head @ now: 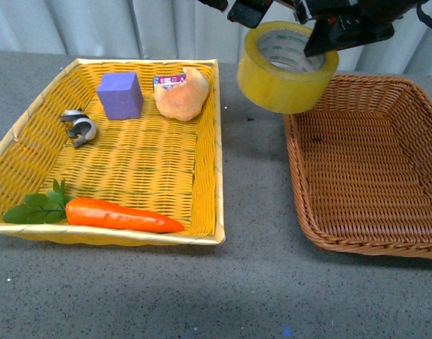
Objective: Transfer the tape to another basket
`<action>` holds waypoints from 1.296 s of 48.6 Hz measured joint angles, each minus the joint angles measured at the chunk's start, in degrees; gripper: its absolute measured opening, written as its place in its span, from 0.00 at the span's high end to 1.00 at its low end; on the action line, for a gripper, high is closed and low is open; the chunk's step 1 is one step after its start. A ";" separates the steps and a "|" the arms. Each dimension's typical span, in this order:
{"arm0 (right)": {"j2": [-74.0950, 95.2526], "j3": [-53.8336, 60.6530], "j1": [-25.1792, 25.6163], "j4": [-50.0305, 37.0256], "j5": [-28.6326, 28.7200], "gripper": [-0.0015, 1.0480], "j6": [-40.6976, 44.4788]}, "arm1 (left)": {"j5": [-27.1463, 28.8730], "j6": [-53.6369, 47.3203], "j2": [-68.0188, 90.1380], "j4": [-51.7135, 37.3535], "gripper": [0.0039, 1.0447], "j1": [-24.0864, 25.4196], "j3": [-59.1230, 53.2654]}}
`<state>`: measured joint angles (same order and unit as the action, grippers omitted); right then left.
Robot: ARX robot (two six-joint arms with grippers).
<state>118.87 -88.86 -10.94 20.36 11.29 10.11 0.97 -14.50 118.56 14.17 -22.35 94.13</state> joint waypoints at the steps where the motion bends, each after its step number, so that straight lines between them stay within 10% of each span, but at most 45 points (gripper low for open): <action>1: 0.52 -0.33 0.44 0.02 -1.31 0.85 0.00 | -0.55 1.11 -0.35 -0.74 0.43 0.37 -0.22; 12: 3.89 -0.68 4.96 0.15 -3.45 0.85 0.20 | 4.68 13.53 -6.56 -8.48 0.04 5.51 -5.11; 29: 4.04 8.87 9.31 -2.29 -6.78 0.85 1.60 | 24.85 25.40 -12.02 -23.74 0.06 10.62 -21.66; 46: 4.26 13.70 10.91 -6.21 -7.69 0.85 2.32 | 30.12 30.47 -12.63 -28.41 0.06 11.39 -28.06; 63: -0.35 19.56 12.24 -17.59 -7.78 0.27 1.70 | 37.99 32.74 -17.49 -35.01 0.06 11.47 -35.04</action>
<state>118.52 -69.30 1.30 2.76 3.51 11.81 38.96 18.24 101.08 -20.84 -10.87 59.09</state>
